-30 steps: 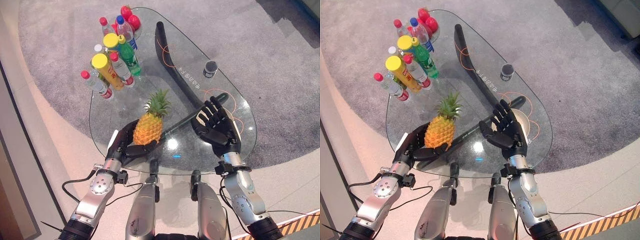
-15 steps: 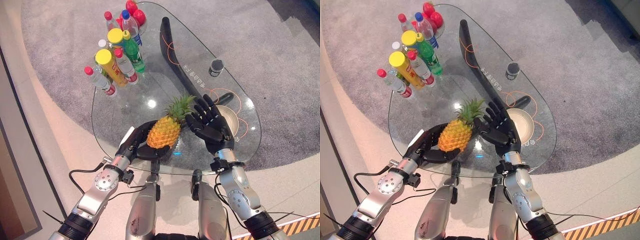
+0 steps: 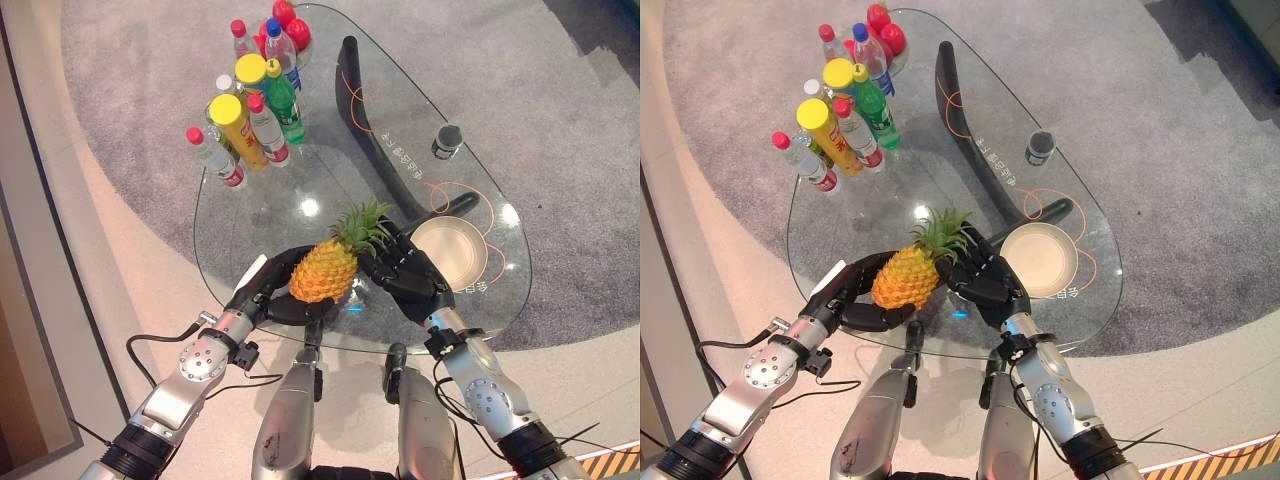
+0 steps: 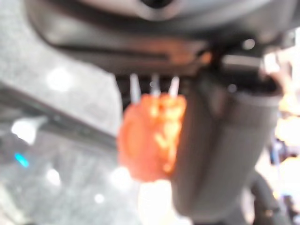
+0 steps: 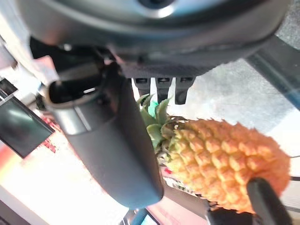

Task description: Pick up the fruit to the plate

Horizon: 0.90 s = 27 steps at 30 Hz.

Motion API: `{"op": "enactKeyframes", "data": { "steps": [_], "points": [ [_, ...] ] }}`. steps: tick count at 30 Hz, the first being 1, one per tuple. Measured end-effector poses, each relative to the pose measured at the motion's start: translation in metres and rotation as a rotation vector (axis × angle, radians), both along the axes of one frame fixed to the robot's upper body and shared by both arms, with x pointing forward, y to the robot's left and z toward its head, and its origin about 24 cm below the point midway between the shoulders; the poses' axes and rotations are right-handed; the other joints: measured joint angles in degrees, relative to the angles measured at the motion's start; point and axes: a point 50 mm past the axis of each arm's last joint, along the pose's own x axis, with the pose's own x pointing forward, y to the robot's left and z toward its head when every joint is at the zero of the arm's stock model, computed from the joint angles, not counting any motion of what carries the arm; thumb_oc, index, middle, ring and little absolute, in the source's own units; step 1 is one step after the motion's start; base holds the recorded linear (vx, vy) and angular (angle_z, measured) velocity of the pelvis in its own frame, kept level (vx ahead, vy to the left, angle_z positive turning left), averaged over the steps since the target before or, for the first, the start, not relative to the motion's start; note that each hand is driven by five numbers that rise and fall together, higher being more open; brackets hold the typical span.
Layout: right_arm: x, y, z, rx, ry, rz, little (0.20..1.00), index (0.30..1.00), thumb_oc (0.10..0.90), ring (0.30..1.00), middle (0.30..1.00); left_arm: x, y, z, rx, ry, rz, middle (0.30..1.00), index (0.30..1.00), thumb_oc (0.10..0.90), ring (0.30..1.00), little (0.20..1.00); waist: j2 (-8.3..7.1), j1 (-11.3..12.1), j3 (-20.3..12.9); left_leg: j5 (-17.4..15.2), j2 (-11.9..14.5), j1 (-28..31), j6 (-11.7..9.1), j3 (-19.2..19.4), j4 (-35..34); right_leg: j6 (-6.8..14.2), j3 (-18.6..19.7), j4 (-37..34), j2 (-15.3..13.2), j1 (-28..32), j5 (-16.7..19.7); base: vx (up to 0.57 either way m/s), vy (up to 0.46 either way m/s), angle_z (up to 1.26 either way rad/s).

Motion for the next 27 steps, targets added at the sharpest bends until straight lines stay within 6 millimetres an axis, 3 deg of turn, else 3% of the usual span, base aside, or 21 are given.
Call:
{"op": "enactKeyframes", "data": {
  "steps": [14, 27],
  "points": [
    [0.0, 0.001, -0.001, 0.086, 0.018, 0.009, 0.9, 0.9, 0.8, 0.9, 0.9, 0.0, -0.005, 0.001, 0.023, 0.019, -0.105, 0.3, 0.3, 0.1, 0.3, 0.2, 0.02, -0.11, 0.01, 0.01, -0.03, -1.21, 0.0, -0.09, 0.33, -0.24, 0.04, 1.14, -0.1, -1.66, -0.19, 0.0, 0.0, 0.0],
    [0.002, -0.005, -0.004, 0.186, 0.032, -0.044, 0.9, 0.9, 0.8, 0.9, 0.9, 0.015, -0.01, 0.013, 0.124, 0.044, -0.197, 0.3, 0.3, 0.1, 0.3, 0.2, 0.03, -0.2, 0.01, 0.01, -0.25, -1.2, 0.0, -0.04, 0.33, -0.17, 0.13, 1.03, -0.31, -1.65, -0.23, 0.0, 0.002, 0.0]
  ]
}}
